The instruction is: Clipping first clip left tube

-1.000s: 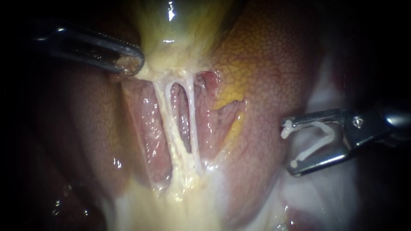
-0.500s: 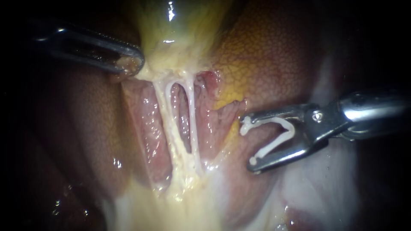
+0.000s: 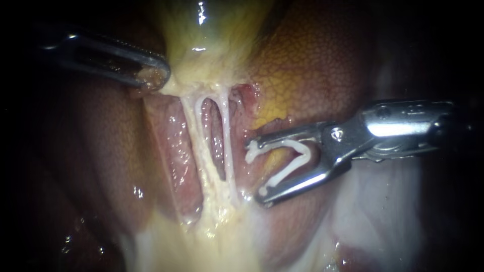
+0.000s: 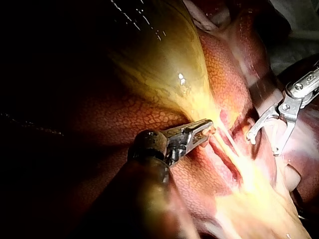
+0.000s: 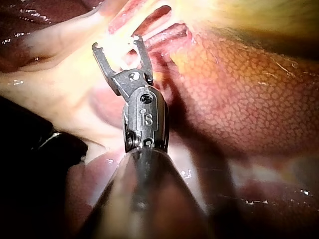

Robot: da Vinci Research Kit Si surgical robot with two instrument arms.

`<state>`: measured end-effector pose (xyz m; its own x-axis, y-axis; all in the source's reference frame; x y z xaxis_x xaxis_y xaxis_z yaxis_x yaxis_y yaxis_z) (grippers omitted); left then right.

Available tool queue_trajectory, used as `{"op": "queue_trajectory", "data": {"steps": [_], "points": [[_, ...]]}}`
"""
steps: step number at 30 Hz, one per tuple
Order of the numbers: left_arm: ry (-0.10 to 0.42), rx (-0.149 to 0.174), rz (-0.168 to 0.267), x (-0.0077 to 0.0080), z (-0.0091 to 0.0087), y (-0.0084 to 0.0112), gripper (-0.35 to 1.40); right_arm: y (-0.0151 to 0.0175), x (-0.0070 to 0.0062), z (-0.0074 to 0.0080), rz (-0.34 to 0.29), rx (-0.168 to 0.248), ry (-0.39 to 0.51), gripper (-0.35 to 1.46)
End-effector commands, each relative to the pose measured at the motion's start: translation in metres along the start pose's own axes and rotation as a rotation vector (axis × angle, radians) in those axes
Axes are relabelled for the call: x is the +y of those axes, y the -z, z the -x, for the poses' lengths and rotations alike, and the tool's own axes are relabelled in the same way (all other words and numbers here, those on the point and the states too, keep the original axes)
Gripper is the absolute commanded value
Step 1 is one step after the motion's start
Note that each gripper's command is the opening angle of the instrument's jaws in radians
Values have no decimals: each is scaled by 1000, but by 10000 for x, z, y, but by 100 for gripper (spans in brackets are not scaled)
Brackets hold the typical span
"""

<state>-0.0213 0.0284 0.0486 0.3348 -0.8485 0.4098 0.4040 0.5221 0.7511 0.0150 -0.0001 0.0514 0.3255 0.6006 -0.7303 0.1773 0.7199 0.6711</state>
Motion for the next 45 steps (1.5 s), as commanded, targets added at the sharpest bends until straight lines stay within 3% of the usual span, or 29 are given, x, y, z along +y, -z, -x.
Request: {"op": "queue_trajectory", "data": {"steps": [1, 28, 45], "points": [[0, 0, 0, 0, 0, 0, -35, -3, 1, 2, -4, -3, 5, 55], [0, 0, 0, 0, 0, 0, -35, -48, 33, 46, -22, -13, 5, 58], [0, -1, 2, 0, 0, -3, -35, -48, 66, 66, -24, -18, 4, 59]]}}
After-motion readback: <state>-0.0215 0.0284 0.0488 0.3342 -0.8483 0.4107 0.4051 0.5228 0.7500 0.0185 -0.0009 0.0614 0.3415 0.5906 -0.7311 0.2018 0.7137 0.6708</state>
